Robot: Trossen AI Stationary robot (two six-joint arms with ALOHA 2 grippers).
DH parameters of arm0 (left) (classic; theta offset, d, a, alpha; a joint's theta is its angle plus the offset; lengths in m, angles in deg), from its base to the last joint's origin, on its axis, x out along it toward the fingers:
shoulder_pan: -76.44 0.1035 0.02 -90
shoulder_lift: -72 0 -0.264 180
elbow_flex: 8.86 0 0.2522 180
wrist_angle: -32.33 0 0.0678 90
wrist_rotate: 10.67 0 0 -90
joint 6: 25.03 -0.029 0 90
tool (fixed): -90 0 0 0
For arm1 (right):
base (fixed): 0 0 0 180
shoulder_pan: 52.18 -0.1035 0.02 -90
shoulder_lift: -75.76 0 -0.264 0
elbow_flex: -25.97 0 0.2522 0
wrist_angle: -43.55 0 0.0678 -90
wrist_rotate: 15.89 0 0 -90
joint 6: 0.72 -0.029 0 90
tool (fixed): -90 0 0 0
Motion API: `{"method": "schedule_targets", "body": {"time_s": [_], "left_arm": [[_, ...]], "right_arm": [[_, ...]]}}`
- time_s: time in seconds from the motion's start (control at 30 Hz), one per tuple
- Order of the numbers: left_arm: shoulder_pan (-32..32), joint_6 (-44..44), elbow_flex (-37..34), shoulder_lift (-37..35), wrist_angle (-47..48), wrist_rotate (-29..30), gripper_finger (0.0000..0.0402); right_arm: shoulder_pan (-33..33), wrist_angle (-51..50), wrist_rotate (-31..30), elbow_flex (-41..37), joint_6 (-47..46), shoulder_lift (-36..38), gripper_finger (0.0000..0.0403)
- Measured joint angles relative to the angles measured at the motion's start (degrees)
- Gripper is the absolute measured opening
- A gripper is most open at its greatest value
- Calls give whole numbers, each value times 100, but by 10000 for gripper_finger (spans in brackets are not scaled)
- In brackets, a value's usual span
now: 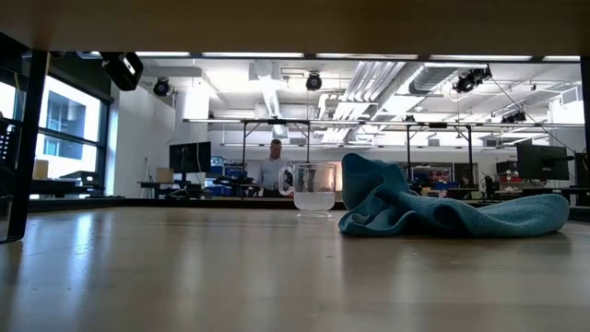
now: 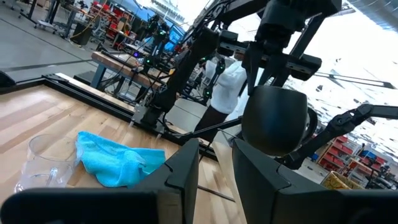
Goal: Stack small to large cups/mugs on shelf
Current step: Put the black green mug on the shelf
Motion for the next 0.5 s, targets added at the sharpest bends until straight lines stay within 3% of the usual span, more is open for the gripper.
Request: {"method": "schedule_targets", "body": {"time_s": [0.5], "left_arm": [[-1, 16, 0, -2, 0, -2, 85]], "right_arm": [[-280, 5, -36, 0, -443, -172, 0]]}}
